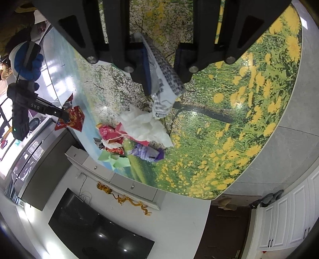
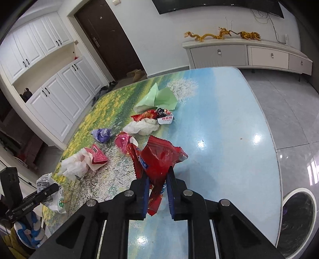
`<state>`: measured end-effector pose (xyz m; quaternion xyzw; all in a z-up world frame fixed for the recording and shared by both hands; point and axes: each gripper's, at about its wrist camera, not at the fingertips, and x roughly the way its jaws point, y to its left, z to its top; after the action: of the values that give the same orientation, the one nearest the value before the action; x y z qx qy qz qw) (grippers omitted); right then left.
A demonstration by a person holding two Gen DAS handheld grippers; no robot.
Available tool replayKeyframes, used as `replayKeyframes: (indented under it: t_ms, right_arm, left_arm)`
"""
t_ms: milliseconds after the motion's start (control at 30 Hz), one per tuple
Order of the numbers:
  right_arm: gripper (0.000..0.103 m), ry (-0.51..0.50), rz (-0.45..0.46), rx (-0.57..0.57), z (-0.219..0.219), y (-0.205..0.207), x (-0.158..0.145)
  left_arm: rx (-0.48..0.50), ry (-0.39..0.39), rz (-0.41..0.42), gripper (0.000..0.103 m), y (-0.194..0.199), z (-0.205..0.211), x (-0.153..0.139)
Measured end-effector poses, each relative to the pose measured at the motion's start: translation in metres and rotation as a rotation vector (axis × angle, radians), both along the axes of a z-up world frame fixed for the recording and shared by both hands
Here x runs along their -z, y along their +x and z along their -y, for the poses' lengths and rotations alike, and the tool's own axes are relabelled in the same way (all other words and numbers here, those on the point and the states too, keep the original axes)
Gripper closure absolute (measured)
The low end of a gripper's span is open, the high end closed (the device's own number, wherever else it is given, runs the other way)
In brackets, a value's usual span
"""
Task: Collect trash
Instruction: 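Carry both bags over the bin and open both tools to drop them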
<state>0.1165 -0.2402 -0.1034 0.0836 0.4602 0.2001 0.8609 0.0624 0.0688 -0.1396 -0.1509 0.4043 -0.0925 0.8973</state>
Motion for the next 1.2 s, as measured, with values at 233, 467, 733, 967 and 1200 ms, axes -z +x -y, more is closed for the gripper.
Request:
replayKeyframes:
  t_ms: [233,467,733,967,1200]
  right_arm:
    - [0.089,0.058,0.094,0.015,0.022,-0.035,-0.034]
    - [0.089,0.070,0.202,0.105,0.070,-0.083,-0.069]
    - [0.089,0.057,0.304,0.307,0.159,-0.143,-0.094]
    - [0.089,-0.015,0.304,0.497,0.226,-0.176,-0.083]
    - [0.089,0.015,0.195,0.641,0.290,-0.184,-0.032]
  left_arm:
    - [-0.008,-0.001,0.053,0.085,-0.016,0.001,-0.030]
    - [0.086,0.019,0.155,0.085,-0.021,0.036,-0.077]
    - [0.266,0.016,0.191,0.085,-0.005,0.116,-0.111]
    - [0.450,0.030,0.190,0.085,0.025,0.228,-0.134]
    - [0.640,0.095,0.124,0.082,0.050,0.374,-0.108]
